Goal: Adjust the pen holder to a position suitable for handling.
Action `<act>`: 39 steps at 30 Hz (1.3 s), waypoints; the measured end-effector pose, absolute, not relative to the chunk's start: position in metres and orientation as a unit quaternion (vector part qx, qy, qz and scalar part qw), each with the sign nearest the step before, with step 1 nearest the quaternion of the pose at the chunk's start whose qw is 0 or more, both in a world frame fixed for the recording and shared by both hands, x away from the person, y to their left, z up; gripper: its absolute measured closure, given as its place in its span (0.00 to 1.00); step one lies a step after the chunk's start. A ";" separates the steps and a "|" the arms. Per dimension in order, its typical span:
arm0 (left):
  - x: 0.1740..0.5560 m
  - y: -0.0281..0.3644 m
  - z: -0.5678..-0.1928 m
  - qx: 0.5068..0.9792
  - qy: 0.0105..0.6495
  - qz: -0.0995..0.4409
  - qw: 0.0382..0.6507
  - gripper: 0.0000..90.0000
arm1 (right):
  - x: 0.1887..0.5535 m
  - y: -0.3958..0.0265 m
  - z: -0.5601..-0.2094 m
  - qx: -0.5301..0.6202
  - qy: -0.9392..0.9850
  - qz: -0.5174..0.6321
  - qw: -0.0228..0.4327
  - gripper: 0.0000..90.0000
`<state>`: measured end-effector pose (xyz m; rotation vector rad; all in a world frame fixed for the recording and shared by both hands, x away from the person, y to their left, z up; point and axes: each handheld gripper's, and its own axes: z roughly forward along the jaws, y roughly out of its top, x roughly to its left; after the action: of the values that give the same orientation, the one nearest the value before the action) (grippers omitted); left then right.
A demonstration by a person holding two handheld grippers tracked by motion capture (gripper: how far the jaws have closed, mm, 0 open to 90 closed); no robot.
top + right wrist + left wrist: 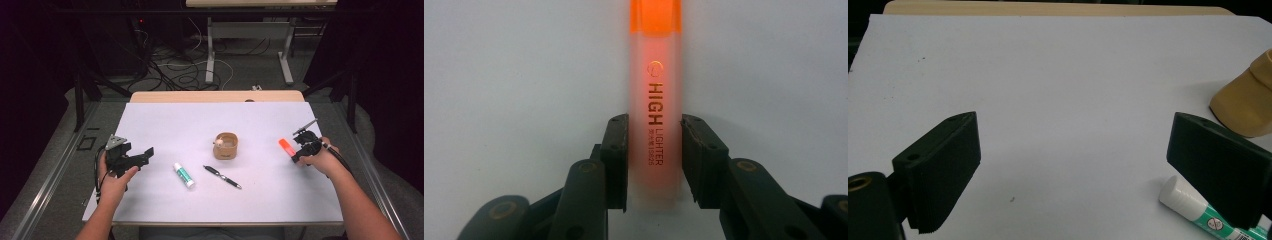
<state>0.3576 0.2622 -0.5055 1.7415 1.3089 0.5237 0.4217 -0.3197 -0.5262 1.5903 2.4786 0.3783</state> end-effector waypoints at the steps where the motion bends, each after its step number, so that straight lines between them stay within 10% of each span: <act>1: 0.358 0.262 -0.505 0.700 0.526 0.210 0.435 0.08 | 0.422 -0.320 -0.526 0.534 0.831 0.128 0.086 0.74; 39: 0.355 0.258 -0.502 0.699 0.521 0.208 0.444 0.08 | 0.395 -0.275 -0.497 0.487 0.820 0.262 0.148 0.74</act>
<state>0.3548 0.2576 -0.5020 1.7335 1.2916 0.5151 0.3954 -0.2749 -0.4970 1.3998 2.3594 0.7544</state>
